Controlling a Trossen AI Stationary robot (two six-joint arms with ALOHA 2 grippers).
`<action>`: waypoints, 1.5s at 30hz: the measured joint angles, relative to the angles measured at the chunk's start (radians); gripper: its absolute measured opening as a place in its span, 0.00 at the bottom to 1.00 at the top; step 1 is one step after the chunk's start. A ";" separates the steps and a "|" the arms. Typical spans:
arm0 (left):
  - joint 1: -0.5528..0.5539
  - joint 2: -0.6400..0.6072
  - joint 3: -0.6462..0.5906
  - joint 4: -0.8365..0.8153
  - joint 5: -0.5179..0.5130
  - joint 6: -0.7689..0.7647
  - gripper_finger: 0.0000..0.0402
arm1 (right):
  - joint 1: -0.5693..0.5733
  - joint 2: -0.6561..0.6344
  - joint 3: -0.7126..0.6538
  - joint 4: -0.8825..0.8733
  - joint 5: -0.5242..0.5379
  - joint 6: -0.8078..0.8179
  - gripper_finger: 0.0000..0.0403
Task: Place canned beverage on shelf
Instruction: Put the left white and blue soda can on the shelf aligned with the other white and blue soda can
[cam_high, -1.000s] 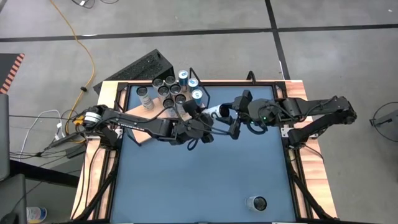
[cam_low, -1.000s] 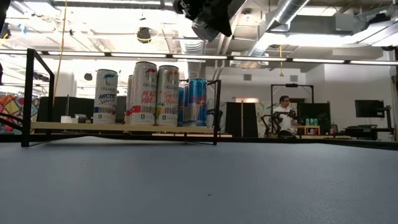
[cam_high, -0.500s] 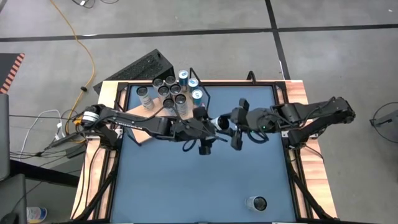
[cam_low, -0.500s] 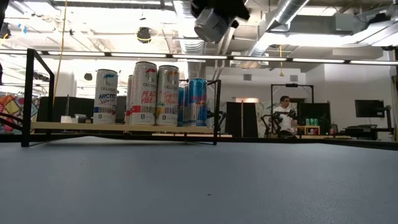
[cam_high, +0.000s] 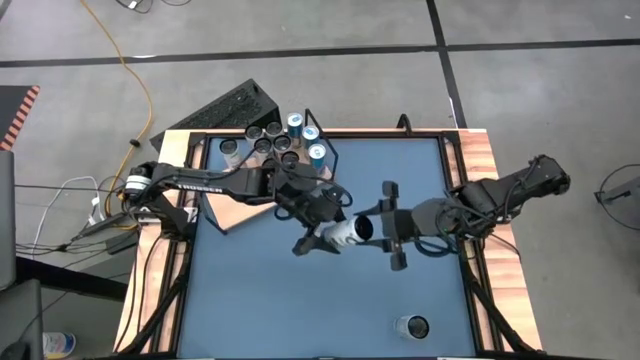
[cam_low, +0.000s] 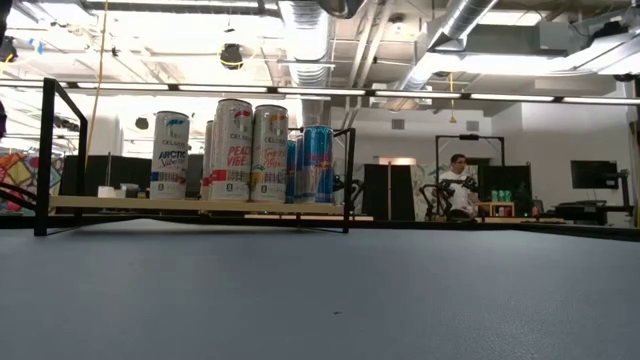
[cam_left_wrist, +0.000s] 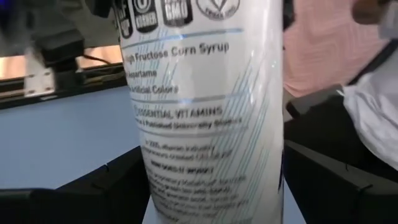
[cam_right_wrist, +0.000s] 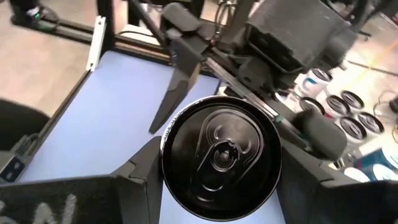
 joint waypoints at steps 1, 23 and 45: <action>-0.001 0.000 0.000 -0.009 0.015 0.013 0.78 | 0.008 -0.002 0.000 -0.002 0.000 -0.010 0.54; -0.022 0.001 -0.010 -0.032 0.129 0.023 0.71 | 0.027 -0.006 0.000 0.057 -0.056 -0.099 0.55; -0.030 0.001 -0.010 0.023 0.198 -0.004 0.66 | 0.018 -0.002 0.000 0.143 -0.131 -0.195 0.55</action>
